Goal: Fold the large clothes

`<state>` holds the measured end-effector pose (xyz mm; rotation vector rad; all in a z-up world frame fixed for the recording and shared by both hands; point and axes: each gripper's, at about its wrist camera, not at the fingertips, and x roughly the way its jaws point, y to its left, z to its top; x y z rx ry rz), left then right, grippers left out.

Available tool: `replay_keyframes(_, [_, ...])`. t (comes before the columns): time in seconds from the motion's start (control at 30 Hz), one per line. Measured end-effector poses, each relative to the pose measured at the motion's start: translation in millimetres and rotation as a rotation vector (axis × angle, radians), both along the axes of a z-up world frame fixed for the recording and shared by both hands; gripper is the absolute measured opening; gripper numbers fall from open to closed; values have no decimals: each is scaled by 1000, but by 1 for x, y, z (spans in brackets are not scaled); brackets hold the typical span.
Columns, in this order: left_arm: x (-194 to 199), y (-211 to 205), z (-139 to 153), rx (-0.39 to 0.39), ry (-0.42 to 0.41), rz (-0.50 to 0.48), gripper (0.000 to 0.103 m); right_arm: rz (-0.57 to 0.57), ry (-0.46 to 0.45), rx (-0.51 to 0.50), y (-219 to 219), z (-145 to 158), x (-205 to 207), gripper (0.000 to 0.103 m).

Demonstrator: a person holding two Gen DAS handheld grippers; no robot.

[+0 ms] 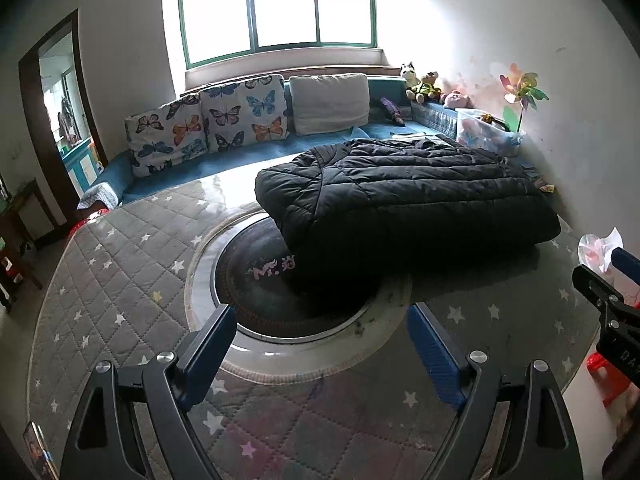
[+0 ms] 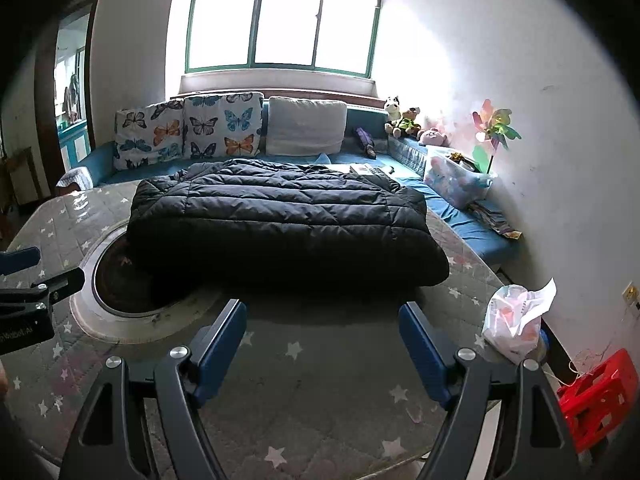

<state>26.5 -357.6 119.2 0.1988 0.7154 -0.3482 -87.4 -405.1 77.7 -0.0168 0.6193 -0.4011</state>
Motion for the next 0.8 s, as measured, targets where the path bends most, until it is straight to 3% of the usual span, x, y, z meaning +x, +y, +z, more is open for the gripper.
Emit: replay_keyframes(0.8, [-20, -6, 0, 15, -37, -36, 93, 4, 2, 15, 3, -2, -10, 86])
